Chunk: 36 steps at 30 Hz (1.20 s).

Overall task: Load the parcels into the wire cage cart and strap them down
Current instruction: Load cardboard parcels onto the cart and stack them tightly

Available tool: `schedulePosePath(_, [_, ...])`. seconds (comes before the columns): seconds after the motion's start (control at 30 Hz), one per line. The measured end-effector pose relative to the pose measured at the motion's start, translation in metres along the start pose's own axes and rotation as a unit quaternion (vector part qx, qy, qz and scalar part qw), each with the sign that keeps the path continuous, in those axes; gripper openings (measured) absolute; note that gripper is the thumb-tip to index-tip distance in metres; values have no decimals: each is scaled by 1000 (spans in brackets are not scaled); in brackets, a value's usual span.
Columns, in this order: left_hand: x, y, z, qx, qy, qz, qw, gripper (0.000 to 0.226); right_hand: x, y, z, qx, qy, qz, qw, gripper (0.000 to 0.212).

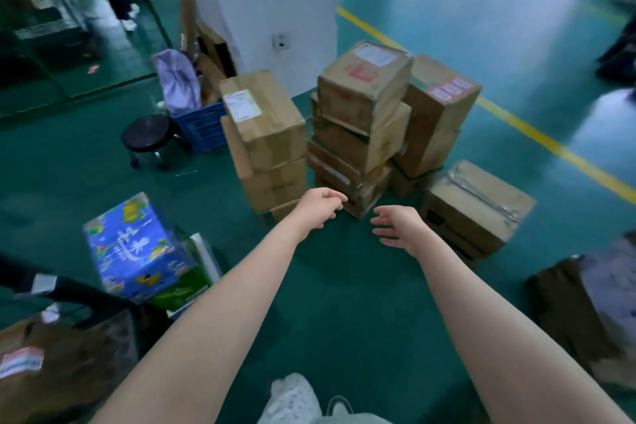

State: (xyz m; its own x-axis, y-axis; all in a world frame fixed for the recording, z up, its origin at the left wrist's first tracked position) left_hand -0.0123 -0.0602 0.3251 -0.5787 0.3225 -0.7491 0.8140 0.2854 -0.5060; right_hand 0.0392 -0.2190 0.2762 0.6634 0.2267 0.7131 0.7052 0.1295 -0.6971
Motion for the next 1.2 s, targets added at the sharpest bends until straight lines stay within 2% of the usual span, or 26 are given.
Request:
schedulePosePath(0.3, [-61, 103, 35, 95, 75, 20, 992, 20, 27, 54, -72, -98, 65, 27, 993, 30])
schedulePosePath(0.53, [-106, 170, 65, 174, 126, 32, 976, 22, 53, 91, -97, -148, 127, 24, 981, 30])
schedulePosePath(0.7, [-120, 196, 114, 224, 170, 45, 959, 23, 35, 112, -127, -184, 157, 66, 968, 29])
schedulePosePath(0.97, [-150, 259, 199, 242, 199, 24, 949, 22, 17, 170, -215, -221, 177, 117, 952, 29])
schedulePosePath(1.2, [-195, 319, 307, 259, 232, -6, 938, 22, 15, 236, -319, -220, 125, 171, 952, 33])
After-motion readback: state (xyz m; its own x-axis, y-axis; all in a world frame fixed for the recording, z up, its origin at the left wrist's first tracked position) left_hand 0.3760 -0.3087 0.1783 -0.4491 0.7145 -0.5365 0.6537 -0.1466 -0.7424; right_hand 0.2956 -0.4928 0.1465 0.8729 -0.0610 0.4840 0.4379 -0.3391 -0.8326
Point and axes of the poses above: each hand's wrist, its own y-axis towards the middle knuckle, its own z-axis out of the palm, x = y × z, the point moved 6 cm from there along y, towards the middle knuckle, and after that the axes turned 5 degrees about y, right-handed, at the moved point
